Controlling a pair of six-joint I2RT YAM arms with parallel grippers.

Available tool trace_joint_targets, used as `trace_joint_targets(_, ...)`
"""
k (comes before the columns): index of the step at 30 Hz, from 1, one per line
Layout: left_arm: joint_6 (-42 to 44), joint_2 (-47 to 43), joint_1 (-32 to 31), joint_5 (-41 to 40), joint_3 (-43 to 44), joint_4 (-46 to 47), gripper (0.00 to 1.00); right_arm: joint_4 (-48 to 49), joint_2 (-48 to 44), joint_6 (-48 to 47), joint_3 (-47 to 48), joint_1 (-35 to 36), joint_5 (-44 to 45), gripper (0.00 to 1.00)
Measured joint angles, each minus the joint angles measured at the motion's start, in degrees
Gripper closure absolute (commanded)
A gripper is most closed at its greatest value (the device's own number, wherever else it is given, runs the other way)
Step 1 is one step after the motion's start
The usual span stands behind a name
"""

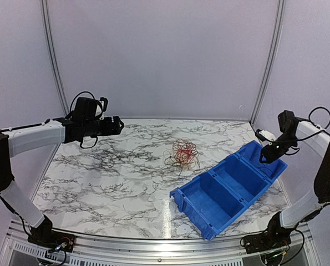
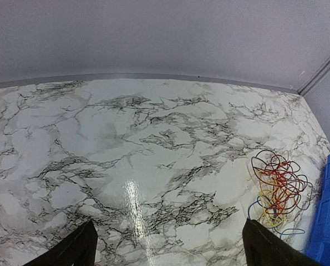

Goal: Untangle the cables

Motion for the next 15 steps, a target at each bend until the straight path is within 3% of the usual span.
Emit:
trace_joint_targets(8,0.2,0.0,0.0,0.8,0.0,-0.2,0.08,-1.9,-2.9,0.0,7.4,0.9,-4.5,0.51)
trace_joint_targets(15,2.6,0.1,0.0,6.3,0.0,-0.2,0.23,0.1,-0.6,1.0,8.7,10.4,-8.1,0.69)
